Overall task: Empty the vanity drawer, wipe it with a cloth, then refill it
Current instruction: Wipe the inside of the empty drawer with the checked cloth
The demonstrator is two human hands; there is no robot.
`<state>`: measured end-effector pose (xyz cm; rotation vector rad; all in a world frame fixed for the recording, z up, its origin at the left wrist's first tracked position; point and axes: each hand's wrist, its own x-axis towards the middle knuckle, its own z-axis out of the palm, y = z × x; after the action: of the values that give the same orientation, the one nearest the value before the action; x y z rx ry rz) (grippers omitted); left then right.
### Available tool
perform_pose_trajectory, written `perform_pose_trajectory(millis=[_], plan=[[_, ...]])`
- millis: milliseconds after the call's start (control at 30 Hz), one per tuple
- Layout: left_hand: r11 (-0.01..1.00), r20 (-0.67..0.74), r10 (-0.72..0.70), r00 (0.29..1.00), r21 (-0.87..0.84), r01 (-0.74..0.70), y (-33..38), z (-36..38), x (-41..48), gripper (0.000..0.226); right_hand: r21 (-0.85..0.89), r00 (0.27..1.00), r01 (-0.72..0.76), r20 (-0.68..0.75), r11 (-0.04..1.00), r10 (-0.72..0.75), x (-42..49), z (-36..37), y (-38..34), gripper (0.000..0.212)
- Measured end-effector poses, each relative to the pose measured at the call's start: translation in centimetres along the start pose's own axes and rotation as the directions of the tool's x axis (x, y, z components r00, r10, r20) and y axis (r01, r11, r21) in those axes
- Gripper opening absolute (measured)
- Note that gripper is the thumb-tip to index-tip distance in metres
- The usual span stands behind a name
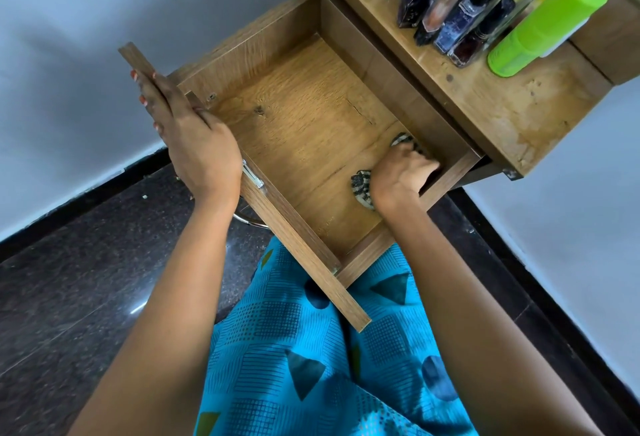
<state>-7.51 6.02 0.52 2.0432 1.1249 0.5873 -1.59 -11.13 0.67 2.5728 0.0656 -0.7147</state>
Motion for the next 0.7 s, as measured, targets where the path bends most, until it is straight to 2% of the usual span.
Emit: perform_pose_trajectory(millis=[267,467,700], plan=[[1.000,0.006,0.008,1.000,0.009,-0.009,-0.2,-0.1,0.0,0.051,-0.163,0.996,0.089,-0.008,0.983,-0.091,0.1,-0.5,0.4,0.044],[1.000,0.006,0.005,1.000,0.008,-0.005,-0.1,0.0,-0.1,0.051,-0.059,0.995,0.081,-0.058,0.995,-0.084,1.1,-0.7,1.1,0.035],[1.000,0.003,0.003,1.000,0.013,-0.003,0.2,-0.2,-0.3,0.051,0.015,0.978,0.164,-0.135,0.986,-0.161,0.2,0.5,-0.1,0.028]])
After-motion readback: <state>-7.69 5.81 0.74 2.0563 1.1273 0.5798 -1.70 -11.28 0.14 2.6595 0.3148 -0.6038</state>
